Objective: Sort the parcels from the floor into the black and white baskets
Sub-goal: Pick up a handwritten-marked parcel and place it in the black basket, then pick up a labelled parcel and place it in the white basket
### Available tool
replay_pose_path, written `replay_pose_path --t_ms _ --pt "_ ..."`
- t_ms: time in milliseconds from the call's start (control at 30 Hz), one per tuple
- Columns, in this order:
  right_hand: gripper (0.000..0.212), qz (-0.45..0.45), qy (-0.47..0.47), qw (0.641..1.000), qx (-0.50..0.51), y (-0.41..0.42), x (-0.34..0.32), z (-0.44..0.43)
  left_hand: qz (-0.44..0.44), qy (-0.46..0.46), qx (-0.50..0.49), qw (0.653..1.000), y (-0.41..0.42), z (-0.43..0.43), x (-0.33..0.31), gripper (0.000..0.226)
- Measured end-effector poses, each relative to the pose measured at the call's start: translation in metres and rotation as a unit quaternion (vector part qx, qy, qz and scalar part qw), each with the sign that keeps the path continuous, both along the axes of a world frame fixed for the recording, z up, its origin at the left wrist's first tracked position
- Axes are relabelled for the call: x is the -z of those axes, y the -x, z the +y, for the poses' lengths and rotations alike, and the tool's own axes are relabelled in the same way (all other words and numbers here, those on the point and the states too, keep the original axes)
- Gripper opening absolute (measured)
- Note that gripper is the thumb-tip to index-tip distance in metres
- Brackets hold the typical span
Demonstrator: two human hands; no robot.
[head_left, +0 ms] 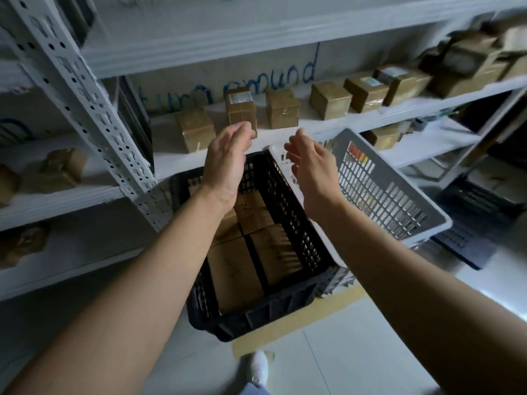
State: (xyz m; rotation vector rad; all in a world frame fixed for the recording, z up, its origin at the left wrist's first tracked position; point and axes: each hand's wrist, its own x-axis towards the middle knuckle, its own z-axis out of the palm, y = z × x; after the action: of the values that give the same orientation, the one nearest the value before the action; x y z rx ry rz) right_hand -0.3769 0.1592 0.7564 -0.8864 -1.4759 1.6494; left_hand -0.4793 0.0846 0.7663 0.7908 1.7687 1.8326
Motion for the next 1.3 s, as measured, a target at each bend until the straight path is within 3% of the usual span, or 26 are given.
replay_pose_path --t_ms 233,500,700,967,1300 --pt "0.027 0.039 -0.018 0.988 0.150 -0.112 -0.020 0.000 -0.004 -0.041 0.169 0.985 -0.107 0.031 -0.027 0.026" --pt "0.027 0.062 -0.033 0.932 0.357 -0.241 -0.024 -0.055 -0.006 -0.085 0.401 0.912 -0.227 0.025 -0.035 0.021" --pt "0.023 -0.019 -0.013 0.843 0.537 -0.346 -0.004 -0.145 -0.053 -0.027 0.561 0.826 -0.328 -0.012 -0.002 0.031" --pt "0.025 -0.041 0.019 0.722 0.690 -0.458 0.019 -0.265 -0.070 0.012 0.702 0.708 -0.450 -0.096 0.013 0.038" --pt "0.025 -0.012 0.073 0.641 0.764 -0.595 0.055 -0.383 -0.075 0.074 0.740 0.664 -0.597 -0.197 0.049 0.034"
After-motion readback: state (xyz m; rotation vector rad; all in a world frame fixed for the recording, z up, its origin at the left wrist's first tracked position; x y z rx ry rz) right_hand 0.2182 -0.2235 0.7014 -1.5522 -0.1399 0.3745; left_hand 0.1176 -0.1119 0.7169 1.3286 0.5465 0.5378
